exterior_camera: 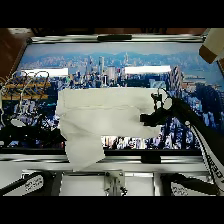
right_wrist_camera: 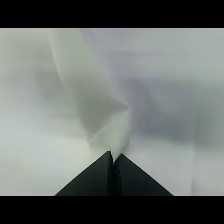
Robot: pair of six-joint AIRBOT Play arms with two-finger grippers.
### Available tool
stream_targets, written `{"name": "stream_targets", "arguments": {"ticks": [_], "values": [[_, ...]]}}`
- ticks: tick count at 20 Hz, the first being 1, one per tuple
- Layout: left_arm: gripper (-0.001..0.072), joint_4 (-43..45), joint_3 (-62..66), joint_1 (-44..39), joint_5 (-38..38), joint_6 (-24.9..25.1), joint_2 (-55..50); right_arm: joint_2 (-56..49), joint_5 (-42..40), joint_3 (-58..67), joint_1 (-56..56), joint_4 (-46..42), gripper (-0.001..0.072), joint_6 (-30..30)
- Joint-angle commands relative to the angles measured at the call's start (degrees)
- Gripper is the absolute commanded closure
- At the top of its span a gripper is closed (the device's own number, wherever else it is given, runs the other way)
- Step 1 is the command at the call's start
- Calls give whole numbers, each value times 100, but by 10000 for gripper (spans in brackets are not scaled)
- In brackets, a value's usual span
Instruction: Fold the shirts.
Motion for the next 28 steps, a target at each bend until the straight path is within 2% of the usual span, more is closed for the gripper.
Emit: {"name": "stream_targets", "arguments": {"ticks": [1, 5, 9, 10, 12, 16, 19, 21, 24, 28], "values": [[679, 0, 7, 0, -26, -7, 0, 190, -4, 328, -4, -621, 672, 98], [679, 0, 7, 0, -31, -7, 0, 308, -28, 1003, -4, -2024, 672, 538], [679, 0, 7, 0, -31, -4, 0, 229, -310, 1051, -4, -2415, 669, 603], [679, 0, 7, 0, -31, -4, 0, 168, -317, 1051, -4, -2402, 617, 603], [679, 0, 7, 0, -31, -4, 0, 114, -238, 1051, -2, -2293, 110, 599], [679, 2, 7, 0, -24, 15, 0, 227, 929, 1051, -90, -2286, 108, 378], [679, 2, 7, -2, -24, 15, 0, 293, 1790, 1001, -662, -1513, 108, 85], [679, 2, 7, -2, -24, 15, 0, 291, 1751, 765, -1158, -929, 108, 269], [679, 0, 7, -2, -26, 11, 0, 291, 1038, 310, -1526, -94, 113, 181], [679, 0, 4, -2, -26, 0, 0, 146, 555, 44, -1237, -111, 114, -9]]}}
